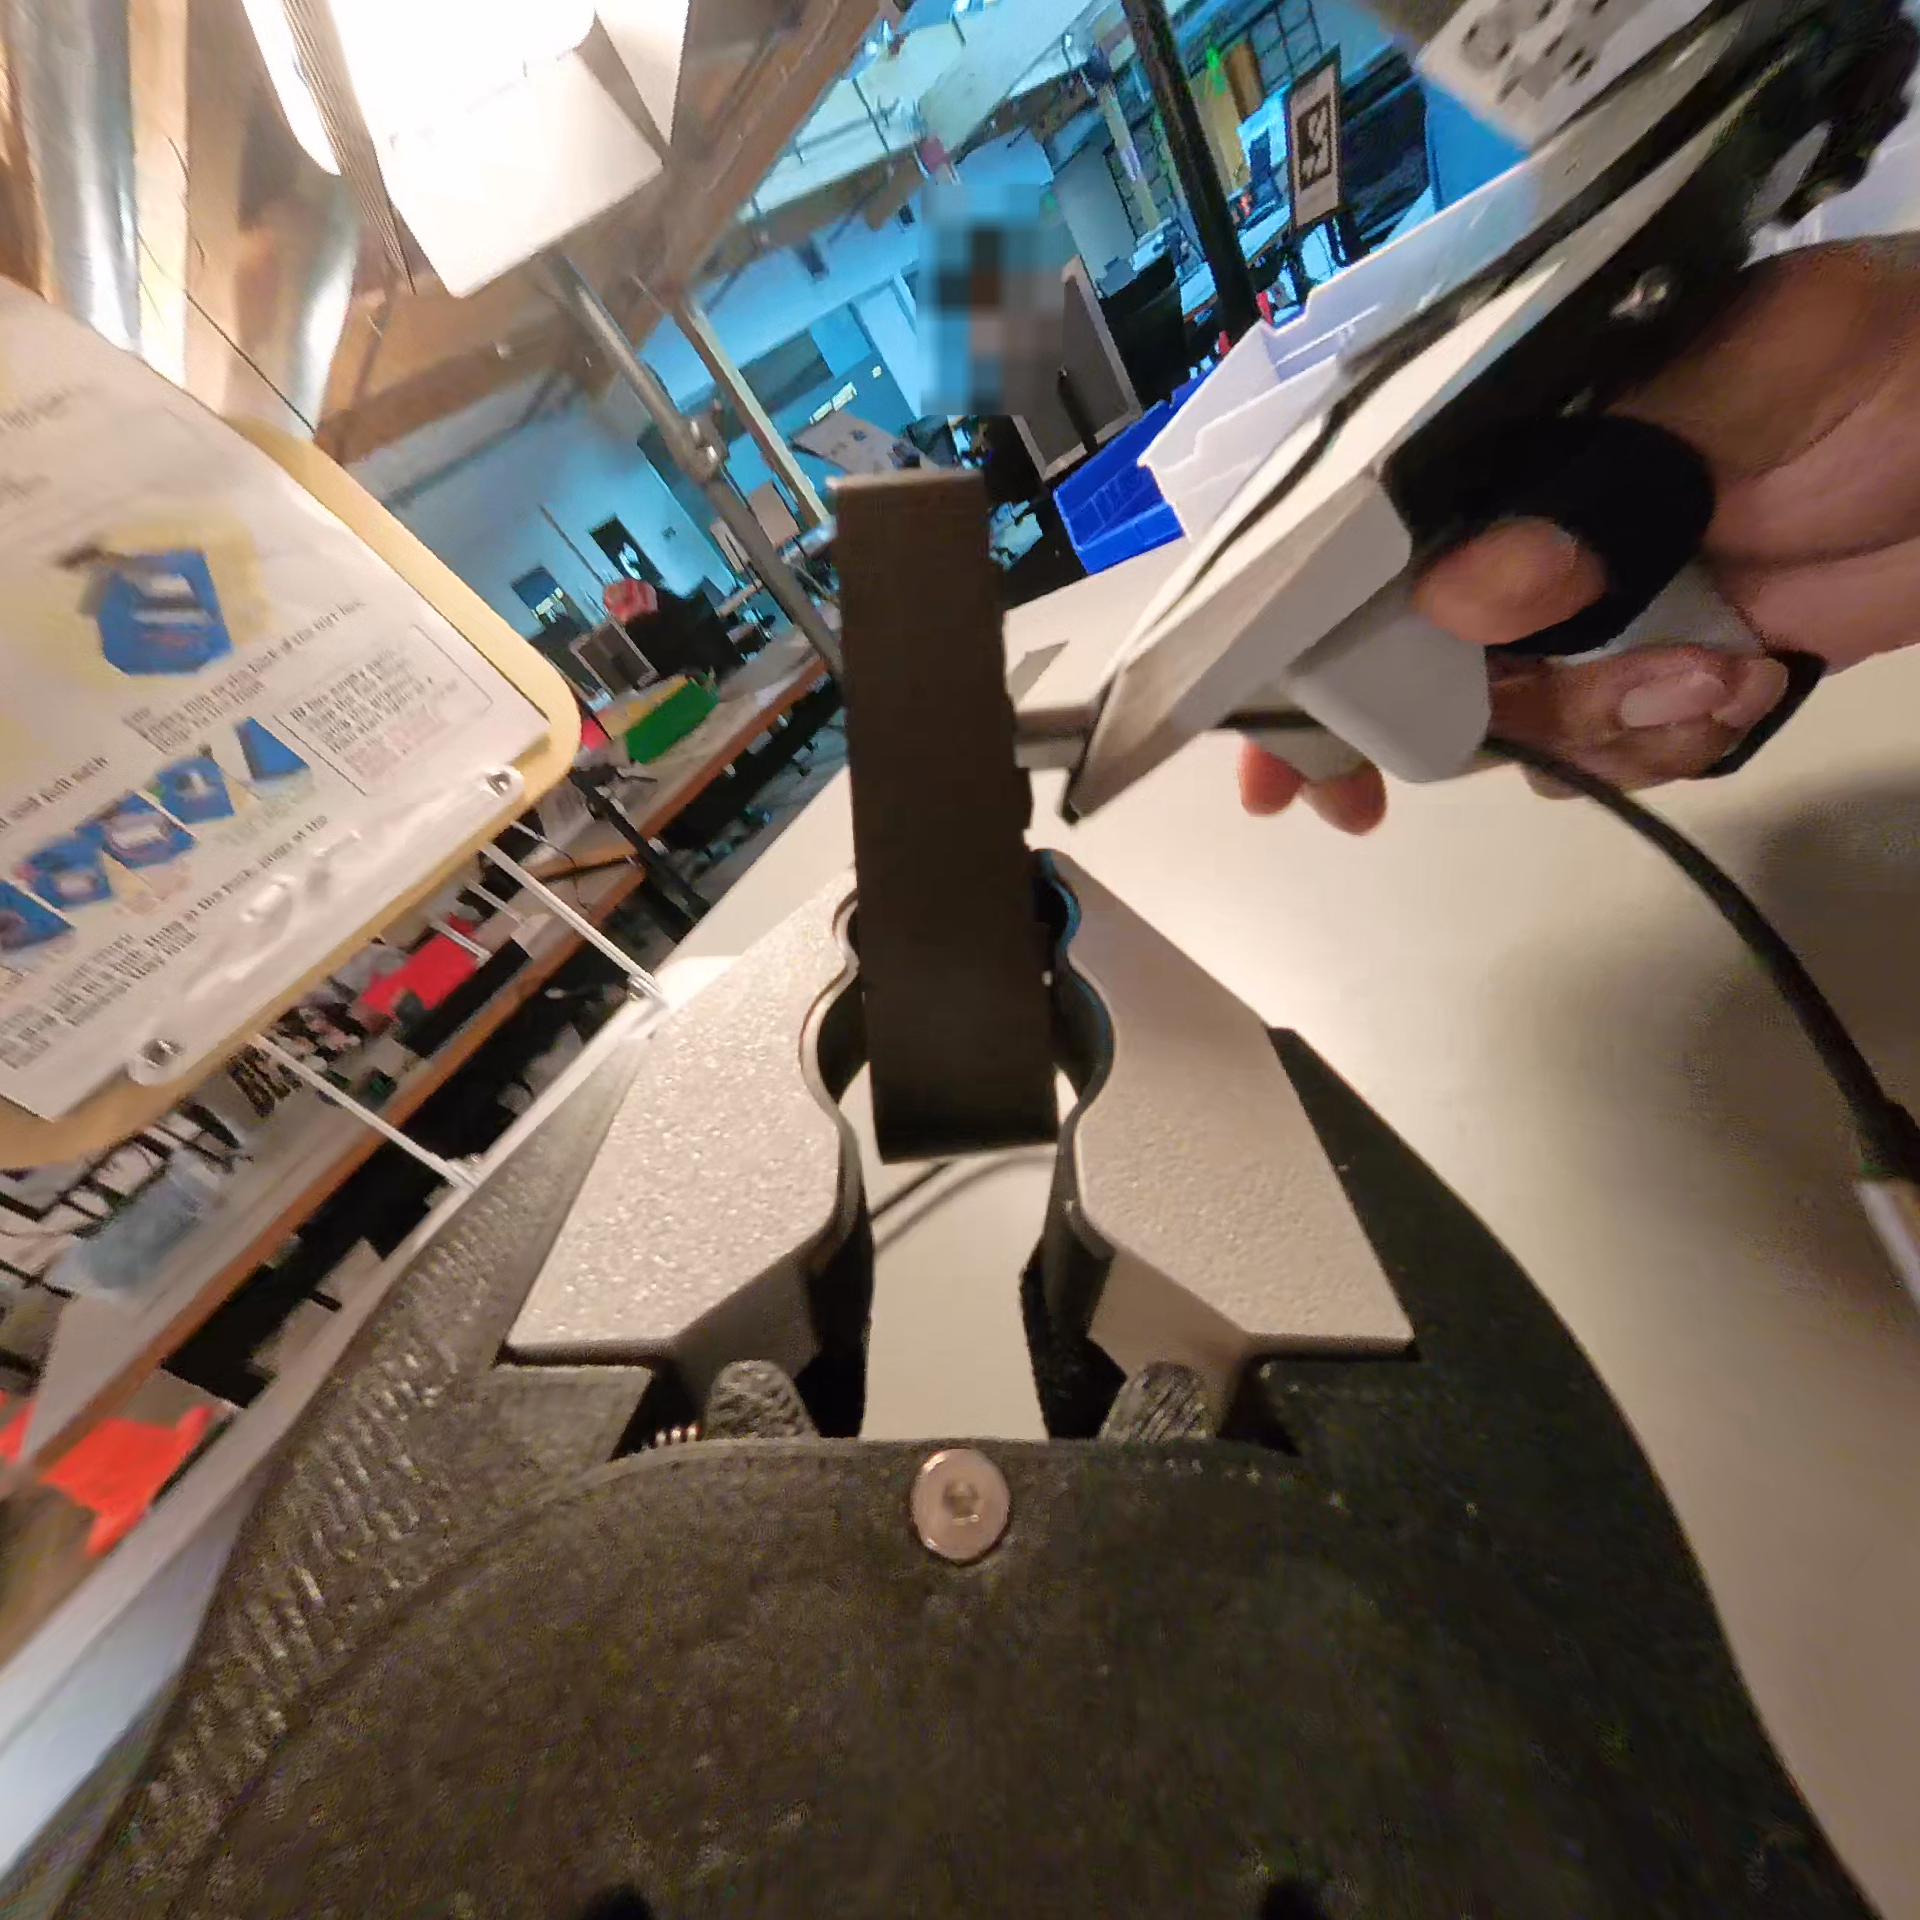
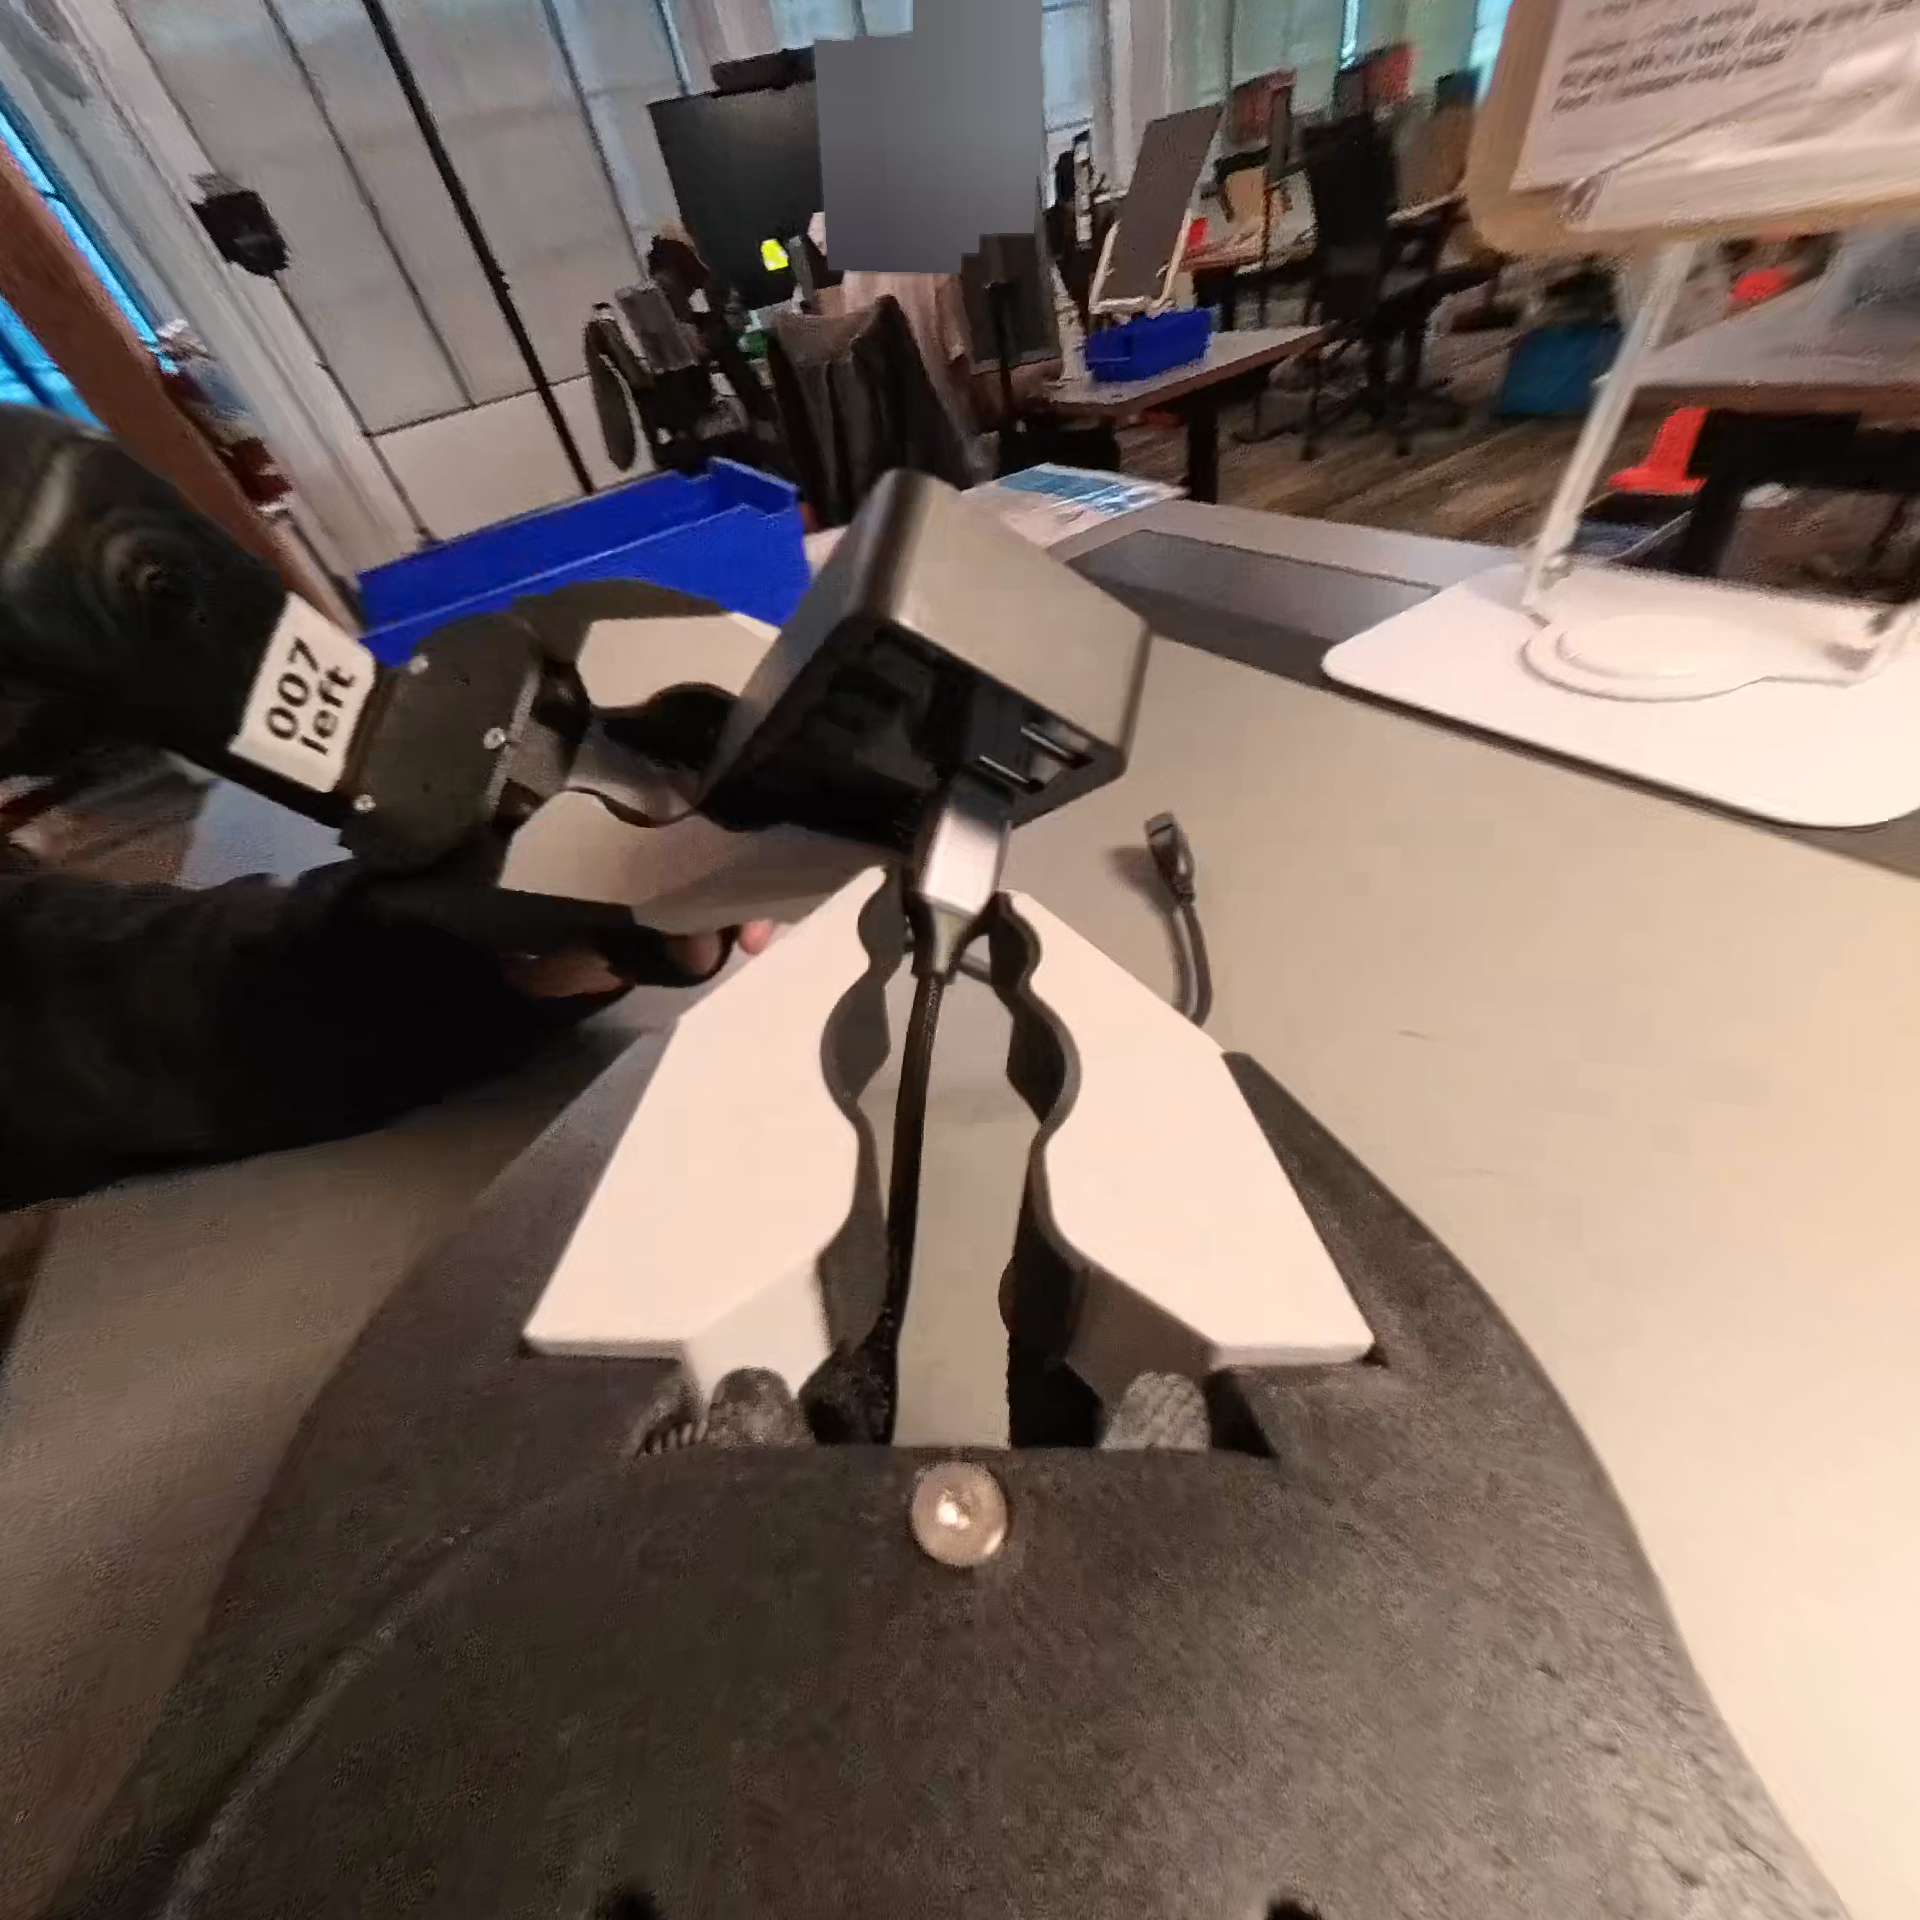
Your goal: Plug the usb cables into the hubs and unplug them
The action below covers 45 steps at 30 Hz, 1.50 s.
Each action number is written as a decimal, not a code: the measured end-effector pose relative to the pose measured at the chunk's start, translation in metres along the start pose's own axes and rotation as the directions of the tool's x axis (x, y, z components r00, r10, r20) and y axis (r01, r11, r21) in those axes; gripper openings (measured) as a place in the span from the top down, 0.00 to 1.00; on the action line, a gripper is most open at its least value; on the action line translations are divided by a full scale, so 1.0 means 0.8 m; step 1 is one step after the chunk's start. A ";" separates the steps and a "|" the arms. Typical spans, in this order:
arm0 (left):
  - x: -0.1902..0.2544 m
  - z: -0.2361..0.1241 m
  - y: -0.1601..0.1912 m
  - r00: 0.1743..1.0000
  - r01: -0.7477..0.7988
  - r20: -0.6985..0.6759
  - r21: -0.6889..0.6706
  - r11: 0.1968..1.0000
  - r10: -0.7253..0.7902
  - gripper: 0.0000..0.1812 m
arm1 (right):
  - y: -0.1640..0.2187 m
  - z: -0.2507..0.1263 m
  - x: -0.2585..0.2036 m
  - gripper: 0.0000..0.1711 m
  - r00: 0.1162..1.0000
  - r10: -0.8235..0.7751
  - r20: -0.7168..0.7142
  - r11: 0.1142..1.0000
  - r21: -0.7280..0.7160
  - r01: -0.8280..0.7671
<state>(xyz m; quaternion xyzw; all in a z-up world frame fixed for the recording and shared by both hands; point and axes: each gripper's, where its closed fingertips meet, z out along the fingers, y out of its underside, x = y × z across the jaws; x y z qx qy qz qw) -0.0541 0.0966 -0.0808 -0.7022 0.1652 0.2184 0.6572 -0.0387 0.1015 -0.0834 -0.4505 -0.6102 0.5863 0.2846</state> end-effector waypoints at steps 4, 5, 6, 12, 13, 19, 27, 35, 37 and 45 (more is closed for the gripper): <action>0.008 0.007 0.003 0.999 0.046 -0.005 -0.016 0.999 -0.047 0.77 | -0.013 -0.008 0.007 0.91 0.960 -0.231 -0.160 0.972 0.009 0.235; 0.012 0.008 0.002 0.999 0.048 -0.013 -0.020 0.999 -0.048 0.76 | -0.016 -0.009 0.006 0.91 0.938 -0.287 -0.193 0.956 0.002 0.293; 0.015 0.009 -0.001 0.999 0.049 -0.019 -0.021 0.999 -0.050 0.75 | -0.018 -0.010 0.006 0.91 0.915 -0.336 -0.225 0.940 -0.011 0.342; 0.013 0.010 -0.003 0.989 0.150 -0.013 -0.028 0.988 -0.150 0.75 | -0.020 -0.009 -0.002 0.91 0.861 -0.435 -0.263 0.895 -0.026 0.445; 0.014 0.010 -0.004 0.980 0.198 -0.024 -0.018 0.980 -0.198 0.75 | -0.018 -0.007 -0.003 0.91 0.860 -0.439 -0.259 0.894 -0.032 0.447; 0.022 0.016 0.014 0.870 0.477 -0.093 -0.088 0.874 -0.484 0.80 | -0.002 0.001 0.001 0.91 0.850 -0.455 -0.267 0.889 -0.086 0.449; 0.018 0.019 0.039 0.855 0.504 -0.038 -0.178 0.845 -0.517 0.83 | 0.016 0.010 0.012 0.92 0.866 -0.416 -0.278 0.909 -0.147 0.389; 0.011 0.022 0.043 0.911 0.409 0.030 -0.186 0.893 -0.411 0.83 | 0.019 0.011 0.020 0.91 0.868 -0.406 -0.286 0.913 -0.163 0.374; 0.010 0.022 0.043 0.912 0.409 0.044 -0.187 0.893 -0.409 0.83 | 0.019 0.011 0.021 0.91 0.868 -0.407 -0.286 0.913 -0.164 0.374; 0.007 0.023 0.050 0.914 0.405 0.066 -0.199 0.892 -0.400 0.84 | 0.025 0.017 0.025 0.91 0.863 -0.410 -0.296 0.911 -0.187 0.369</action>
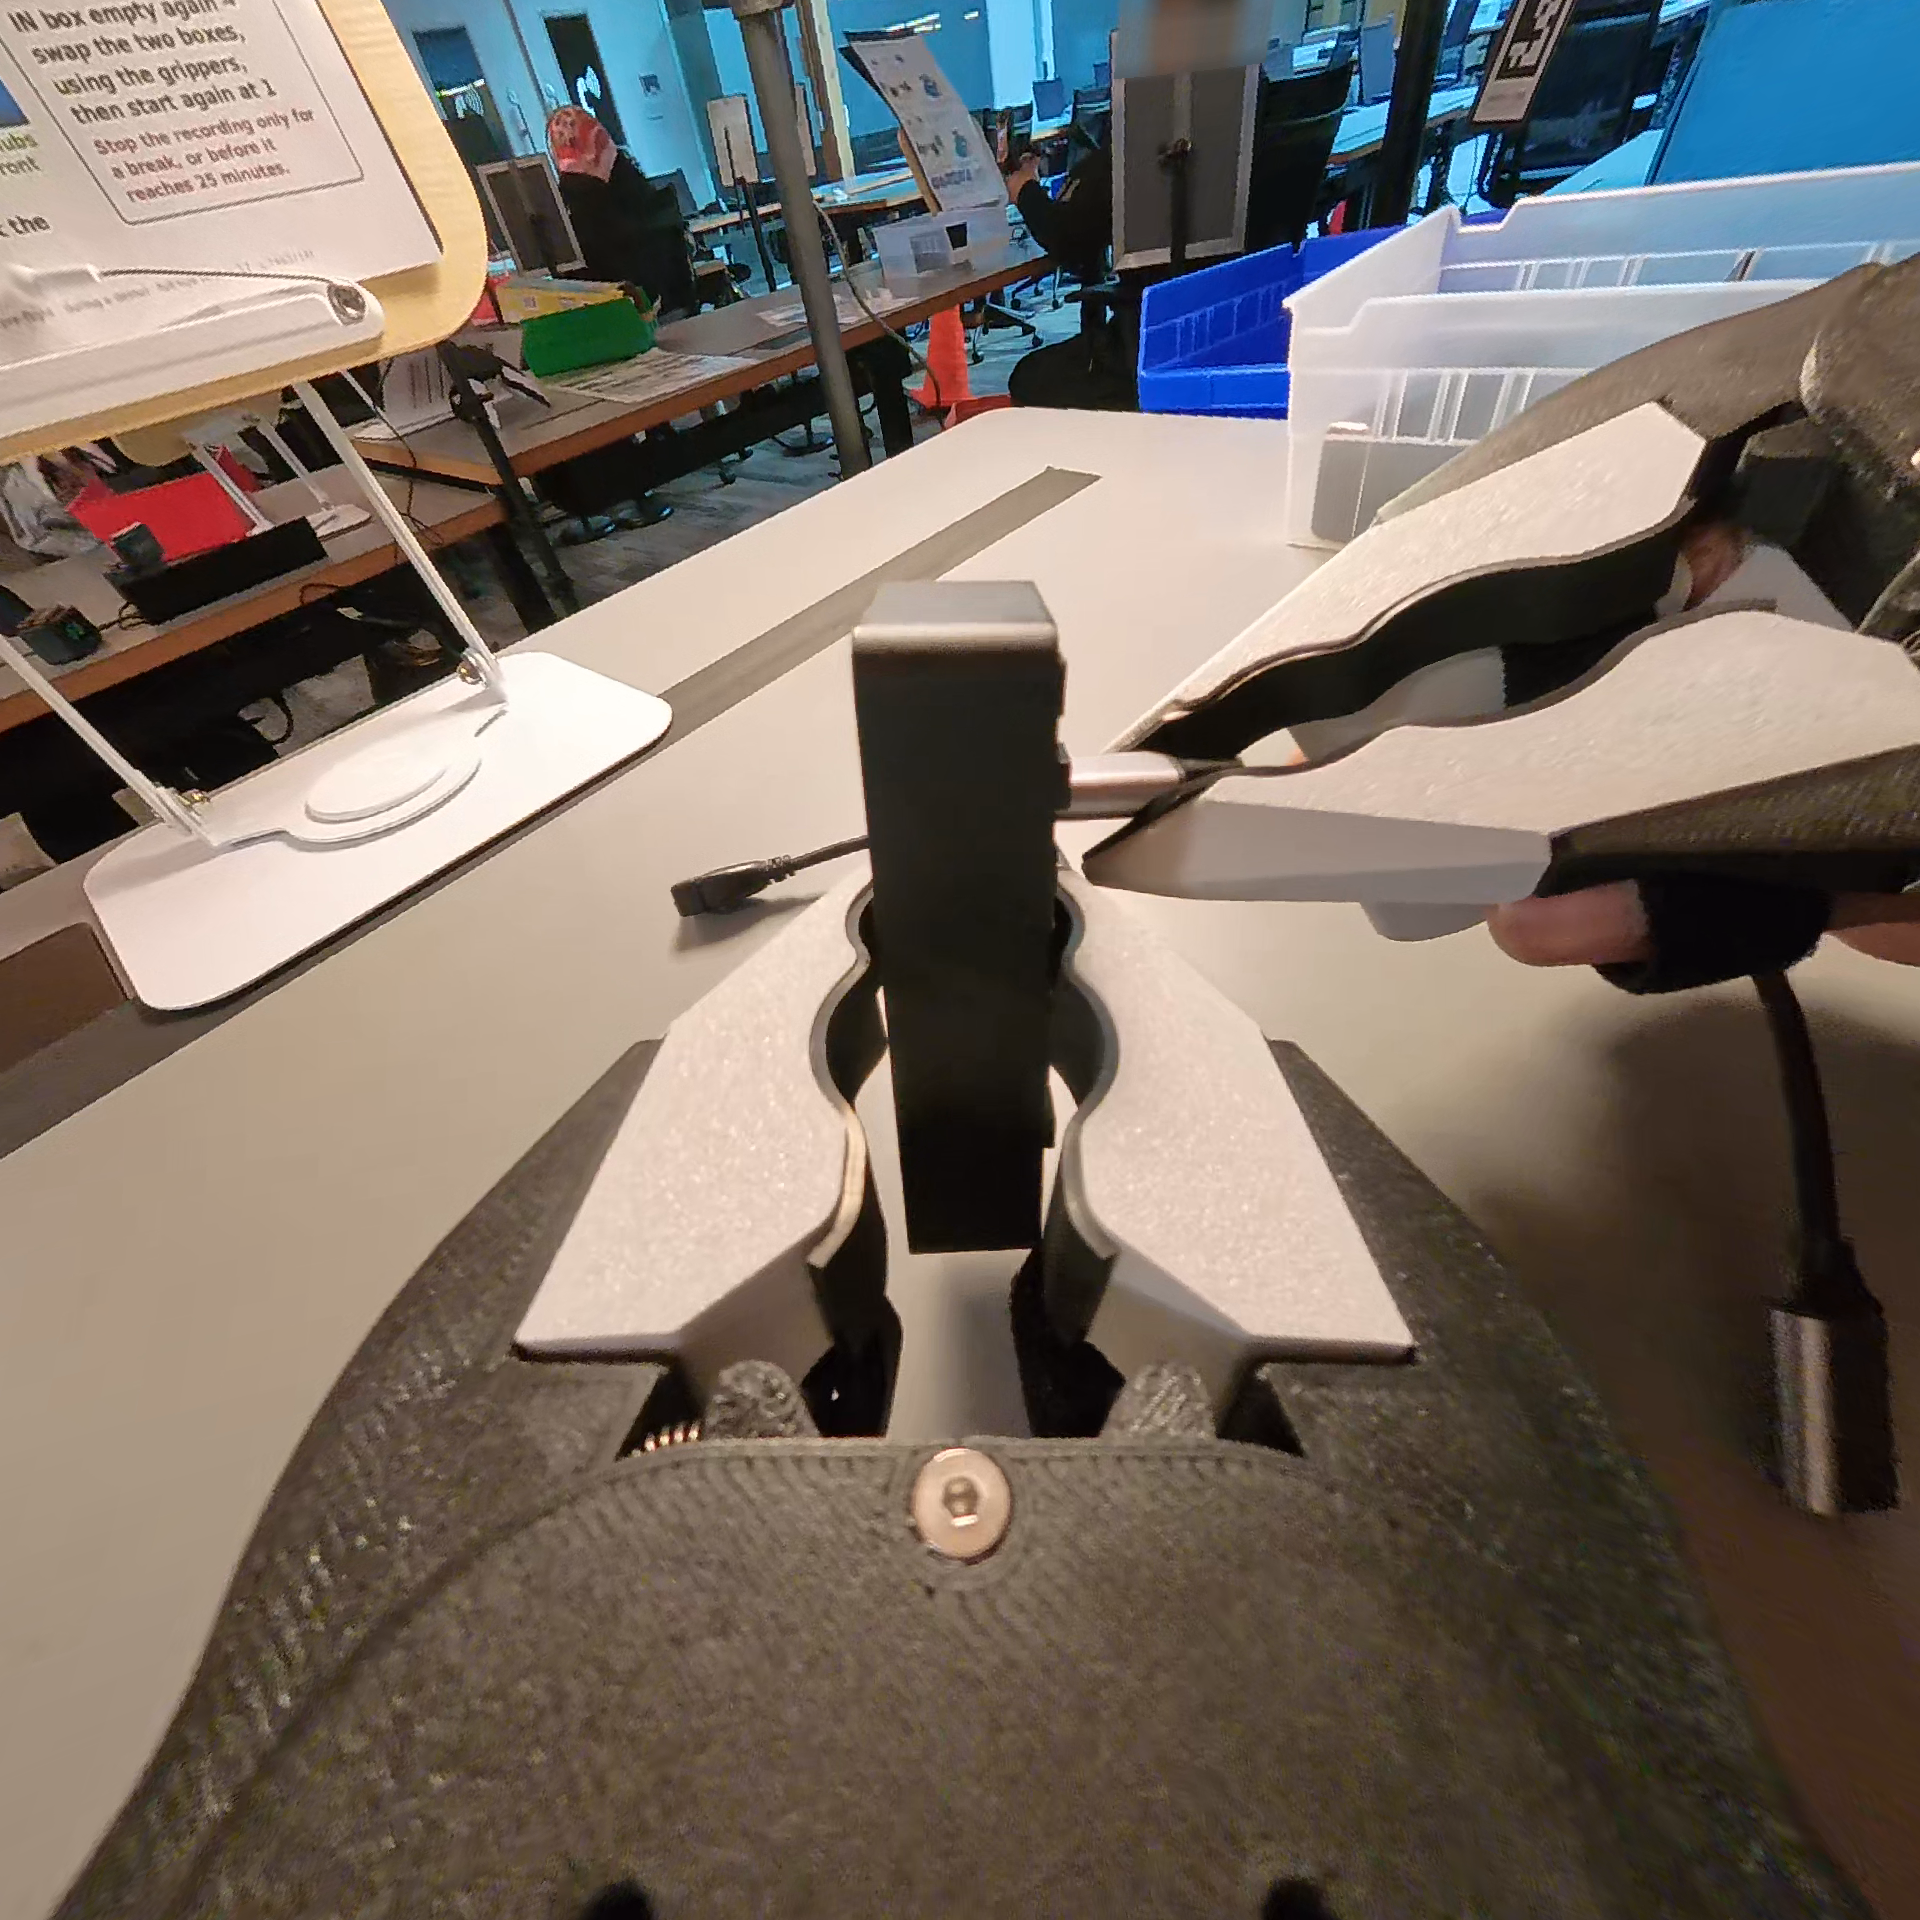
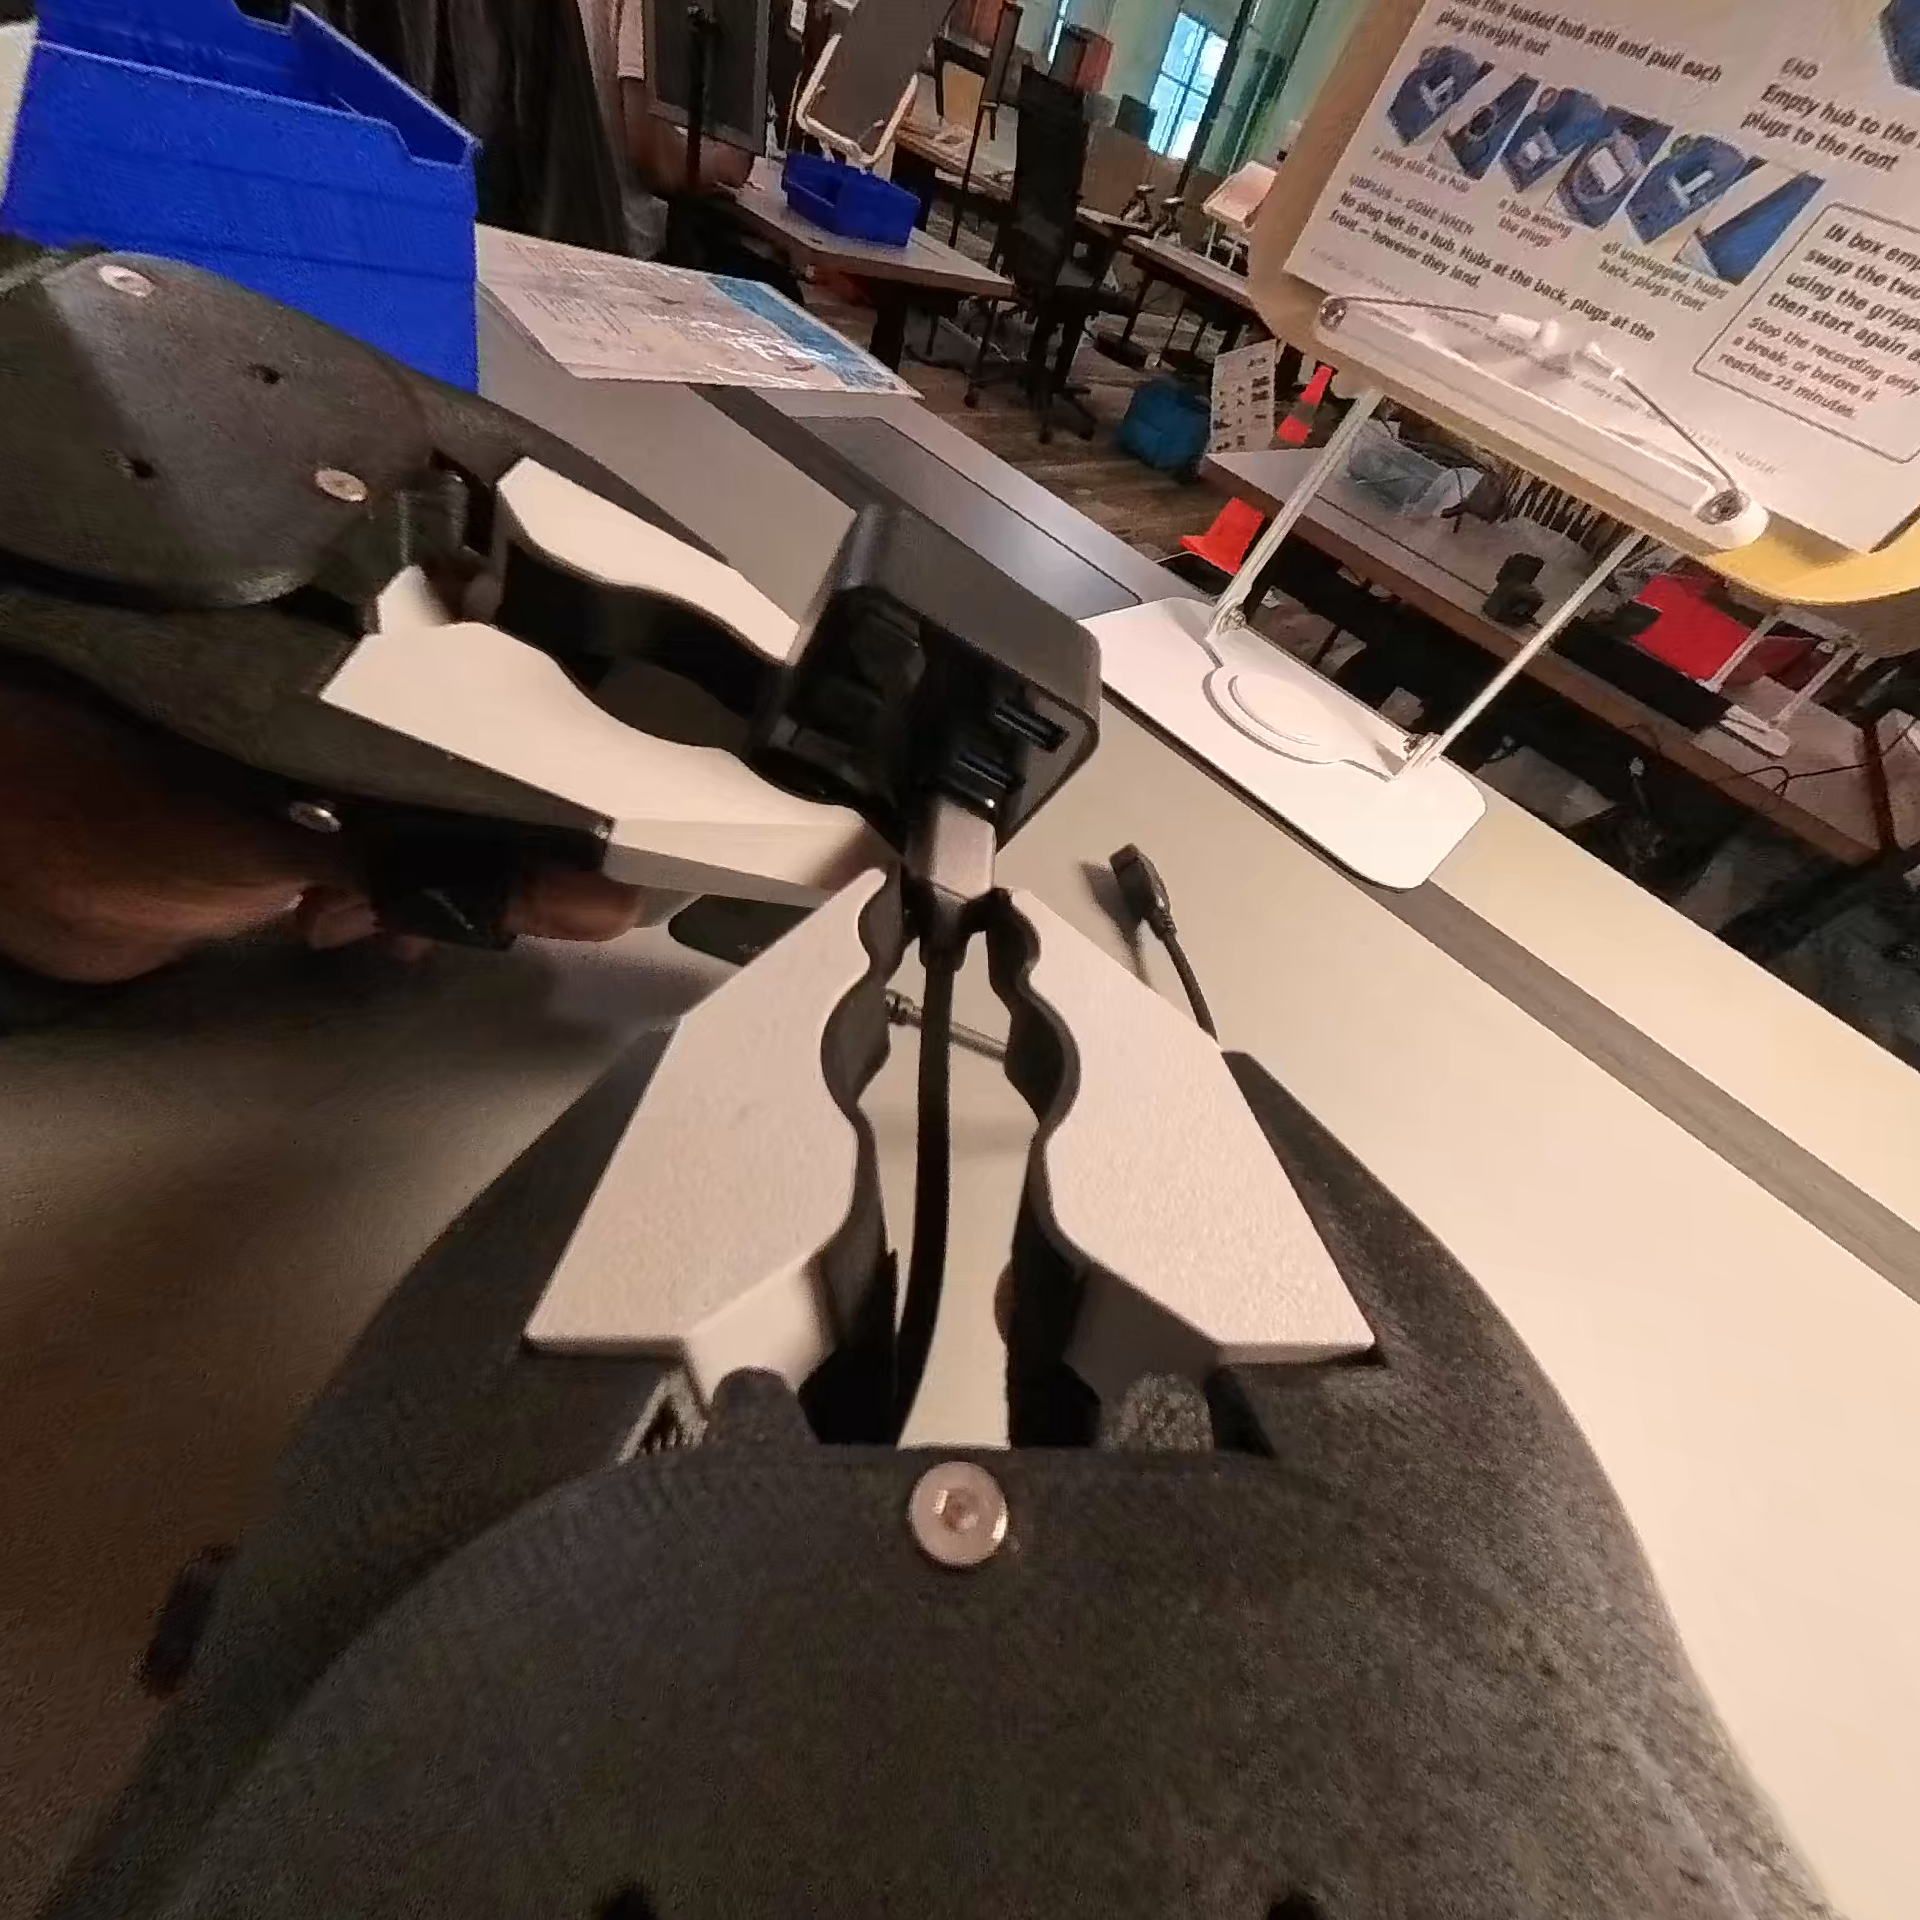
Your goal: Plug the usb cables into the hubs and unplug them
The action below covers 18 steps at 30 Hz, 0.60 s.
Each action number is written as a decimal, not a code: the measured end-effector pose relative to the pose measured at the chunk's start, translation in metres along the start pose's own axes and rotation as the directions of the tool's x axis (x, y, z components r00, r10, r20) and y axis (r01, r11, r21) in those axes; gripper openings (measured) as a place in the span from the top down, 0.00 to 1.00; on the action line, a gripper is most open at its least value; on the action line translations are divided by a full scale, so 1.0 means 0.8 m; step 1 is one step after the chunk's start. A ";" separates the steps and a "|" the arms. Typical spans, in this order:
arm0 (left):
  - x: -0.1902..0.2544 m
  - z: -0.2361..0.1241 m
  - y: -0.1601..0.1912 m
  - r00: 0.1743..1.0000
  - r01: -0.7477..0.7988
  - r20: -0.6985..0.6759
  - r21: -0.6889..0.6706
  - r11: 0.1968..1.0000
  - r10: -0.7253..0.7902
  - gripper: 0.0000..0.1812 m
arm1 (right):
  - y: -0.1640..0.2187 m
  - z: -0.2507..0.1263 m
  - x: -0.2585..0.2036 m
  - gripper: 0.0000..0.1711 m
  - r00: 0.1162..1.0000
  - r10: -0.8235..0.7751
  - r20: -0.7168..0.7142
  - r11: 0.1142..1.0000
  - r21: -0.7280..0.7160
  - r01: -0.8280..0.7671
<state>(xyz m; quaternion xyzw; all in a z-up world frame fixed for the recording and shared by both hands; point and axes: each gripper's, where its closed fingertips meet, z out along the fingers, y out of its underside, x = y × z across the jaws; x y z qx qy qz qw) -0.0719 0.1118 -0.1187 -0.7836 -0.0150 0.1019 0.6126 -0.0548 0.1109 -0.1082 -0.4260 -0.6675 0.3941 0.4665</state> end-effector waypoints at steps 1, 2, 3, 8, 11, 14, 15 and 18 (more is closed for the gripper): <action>-0.001 0.000 0.001 1.000 -0.005 0.002 -0.002 1.000 0.005 0.84 | 0.001 0.001 0.000 0.91 1.000 -0.004 0.000 1.000 -0.004 0.004; -0.001 0.000 0.000 1.000 -0.013 0.006 0.000 1.000 0.013 0.84 | 0.002 0.001 0.000 0.91 1.000 -0.008 0.001 1.000 -0.003 0.008; -0.002 -0.001 0.000 1.000 -0.024 0.014 -0.001 1.000 0.024 0.84 | 0.002 0.002 0.000 0.91 1.000 -0.012 0.003 1.000 -0.002 0.012; -0.004 -0.003 -0.004 0.999 -0.036 0.034 0.011 0.999 0.036 0.84 | -0.001 0.002 0.001 0.91 1.000 -0.002 0.002 1.000 0.001 0.002; -0.004 -0.002 -0.004 0.999 -0.026 0.022 0.014 1.000 0.026 0.84 | -0.001 0.002 0.001 0.91 1.000 -0.002 0.004 1.000 0.003 0.002; -0.002 -0.006 -0.010 0.999 -0.045 0.015 0.027 0.999 0.044 0.84 | -0.004 -0.001 0.002 0.91 0.999 0.001 0.034 1.000 0.026 -0.002; -0.002 -0.006 -0.010 0.998 -0.057 0.017 0.021 0.998 0.056 0.84 | -0.003 -0.001 0.002 0.91 0.999 0.009 0.045 1.000 0.026 -0.010; -0.002 -0.003 -0.006 0.999 -0.051 0.007 0.009 0.999 0.051 0.84 | -0.001 0.000 0.002 0.91 0.998 0.054 0.038 0.999 0.006 -0.054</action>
